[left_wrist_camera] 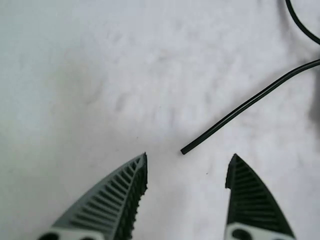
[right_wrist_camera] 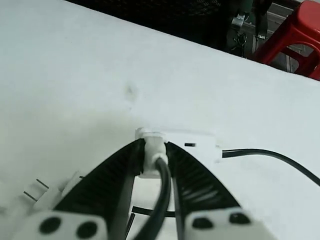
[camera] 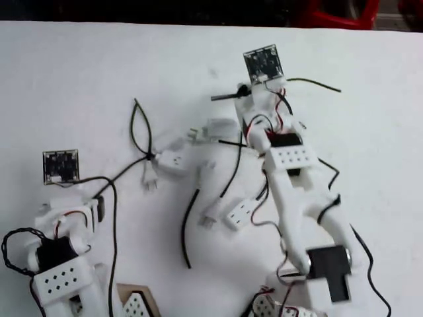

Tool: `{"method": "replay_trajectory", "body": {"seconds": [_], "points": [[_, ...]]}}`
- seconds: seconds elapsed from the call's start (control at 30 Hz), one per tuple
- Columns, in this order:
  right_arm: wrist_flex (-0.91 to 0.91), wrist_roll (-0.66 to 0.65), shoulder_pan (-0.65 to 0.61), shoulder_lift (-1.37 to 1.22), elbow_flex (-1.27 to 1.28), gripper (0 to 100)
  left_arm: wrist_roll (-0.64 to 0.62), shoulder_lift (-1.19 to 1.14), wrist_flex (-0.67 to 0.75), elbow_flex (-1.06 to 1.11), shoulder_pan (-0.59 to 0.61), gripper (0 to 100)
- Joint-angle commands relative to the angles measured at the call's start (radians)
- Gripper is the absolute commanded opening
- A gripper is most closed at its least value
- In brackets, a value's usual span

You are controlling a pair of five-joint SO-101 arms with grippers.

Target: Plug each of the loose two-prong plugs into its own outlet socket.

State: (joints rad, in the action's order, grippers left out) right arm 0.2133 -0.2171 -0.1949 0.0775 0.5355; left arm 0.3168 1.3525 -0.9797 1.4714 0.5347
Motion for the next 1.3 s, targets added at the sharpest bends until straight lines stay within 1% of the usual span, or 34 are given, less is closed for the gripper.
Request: {"method": "replay_trajectory", "body": {"seconds": [0.0, 0.07, 0.17, 0.23, 0.3, 0.47, 0.63, 0.93, 0.97, 1.1, 1.27], "points": [[-0.022, -0.008, 0.022, -0.056, -0.110, 2.5, -0.005, 0.022, 0.020, -0.006, 0.008, 26], [-0.019, -0.008, 0.025, -0.090, -0.130, 3.0, -0.005, 0.022, 0.020, -0.006, 0.008, 26], [0.036, -0.006, 0.025, -0.120, -0.166, 10.5, -0.005, 0.022, 0.018, -0.006, 0.008, 26], [0.091, 0.031, 0.025, -0.125, -0.192, 16.0, -0.005, 0.022, 0.018, -0.006, 0.008, 26], [0.160, 0.069, 0.025, -0.117, -0.218, 17.8, -0.005, 0.022, 0.018, -0.006, 0.008, 26], [0.390, 0.077, 0.005, -0.073, -0.295, 15.0, -0.005, 0.022, 0.018, -0.006, 0.008, 26], [0.611, 0.077, -0.045, 0.008, -0.295, 12.6, -0.005, 0.022, 0.018, -0.006, 0.008, 26], [0.875, 0.081, -0.142, 0.042, -0.281, 12.9, -0.003, 0.022, 0.025, 0.006, 0.008, 26], [0.908, 0.101, -0.157, 0.041, -0.276, 12.9, -0.003, 0.022, 0.025, 0.008, 0.008, 26], [1.026, 0.264, -0.217, 0.041, -0.261, 13.1, -0.003, 0.022, 0.025, 0.008, 0.008, 26], [1.156, 0.315, -0.302, 0.041, -0.241, 13.2, -0.003, 0.022, 0.025, 0.008, 0.008, 26]]}}
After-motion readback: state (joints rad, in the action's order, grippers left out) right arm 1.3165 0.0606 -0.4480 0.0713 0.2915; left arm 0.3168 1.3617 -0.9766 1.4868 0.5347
